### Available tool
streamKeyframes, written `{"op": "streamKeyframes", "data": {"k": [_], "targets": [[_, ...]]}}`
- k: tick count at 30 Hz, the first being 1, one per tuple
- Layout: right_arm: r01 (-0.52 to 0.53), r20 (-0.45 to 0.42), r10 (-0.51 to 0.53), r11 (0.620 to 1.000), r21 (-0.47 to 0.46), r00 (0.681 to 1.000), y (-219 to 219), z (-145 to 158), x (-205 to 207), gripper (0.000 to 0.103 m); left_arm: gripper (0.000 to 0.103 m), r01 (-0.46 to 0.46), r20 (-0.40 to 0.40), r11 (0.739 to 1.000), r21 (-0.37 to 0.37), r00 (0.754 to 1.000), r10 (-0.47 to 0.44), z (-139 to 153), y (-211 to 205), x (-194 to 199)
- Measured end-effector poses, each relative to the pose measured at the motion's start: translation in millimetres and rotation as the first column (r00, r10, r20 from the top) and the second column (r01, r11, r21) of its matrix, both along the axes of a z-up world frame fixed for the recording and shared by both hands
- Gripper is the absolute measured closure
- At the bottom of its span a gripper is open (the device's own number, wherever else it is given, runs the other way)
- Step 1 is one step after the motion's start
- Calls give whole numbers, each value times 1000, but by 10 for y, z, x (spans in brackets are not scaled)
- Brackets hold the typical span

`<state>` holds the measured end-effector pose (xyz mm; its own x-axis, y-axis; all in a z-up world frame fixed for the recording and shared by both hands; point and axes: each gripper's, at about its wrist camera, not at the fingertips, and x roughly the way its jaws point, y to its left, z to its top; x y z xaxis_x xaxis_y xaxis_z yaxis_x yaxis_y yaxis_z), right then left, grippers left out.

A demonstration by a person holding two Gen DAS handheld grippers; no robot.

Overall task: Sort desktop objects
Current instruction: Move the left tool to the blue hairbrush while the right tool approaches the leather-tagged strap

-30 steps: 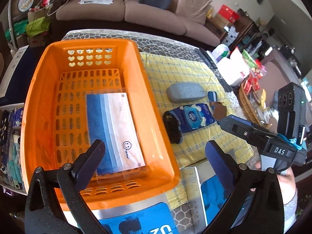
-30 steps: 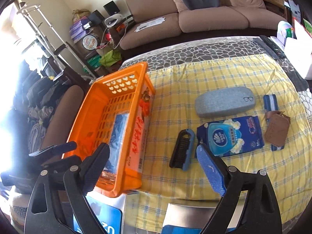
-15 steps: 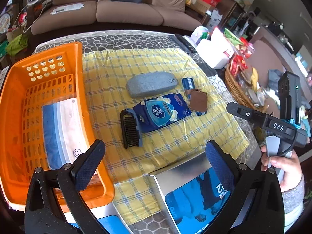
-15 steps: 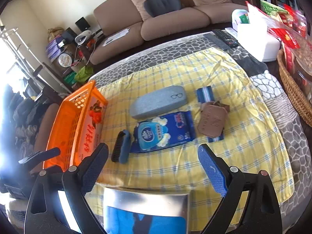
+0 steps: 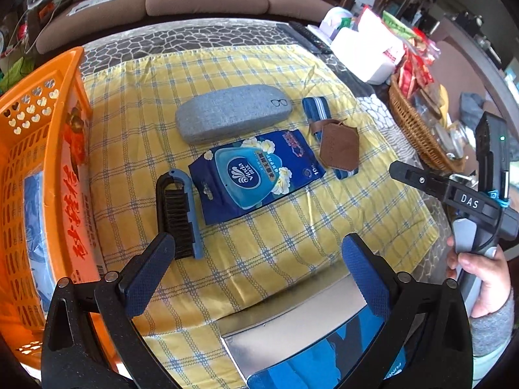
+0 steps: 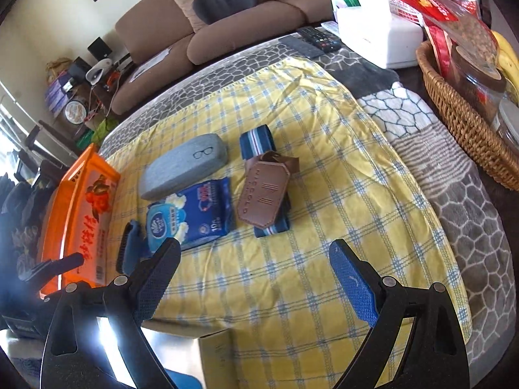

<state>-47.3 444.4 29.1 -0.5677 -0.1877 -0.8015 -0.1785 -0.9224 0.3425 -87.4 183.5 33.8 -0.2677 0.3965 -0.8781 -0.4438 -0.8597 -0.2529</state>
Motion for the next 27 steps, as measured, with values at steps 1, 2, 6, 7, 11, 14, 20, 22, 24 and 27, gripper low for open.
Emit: {"op": "streamKeyframes", "data": {"k": [1,2,6,7,11,14,20,22,24,27], "targets": [[0,2,0,1000,1,1000,18,-41,-15,8,0,2,1,1000,-8,1000,-2,-39,24,-16],[-1,3,1,1000,-4,1000,40,-83,-32,8,0,2,-1,1000,-17,1000,-2,-72,47,-34],[-4,6,4,1000,-15,1000,68,-214,-114,8,0,-19,-38,996,-84,999,15,-189,87,-91],[-7,6,7,1000,-11,1000,60,-235,-142,8,0,-23,-52,994,-104,998,17,-209,100,-104],[-29,3,29,999,27,1000,9,-301,-260,15,0,4,-94,982,-191,995,-23,-284,152,-142],[-54,1,54,996,67,999,-64,-325,-325,30,0,31,-98,967,-253,994,-58,-336,186,-182],[-64,-46,70,992,108,997,-175,-268,-351,38,0,50,-55,958,-283,996,-68,-416,197,-282],[-86,-79,95,991,105,992,-228,-192,-343,38,0,47,-35,959,-278,998,-59,-435,181,-300],[-121,-90,129,989,84,988,-290,-145,-362,38,0,50,-20,957,-286,998,-58,-456,184,-307],[-133,-93,135,991,26,986,-355,-142,-389,38,2,54,12,954,-295,999,-52,-502,180,-325]]}}
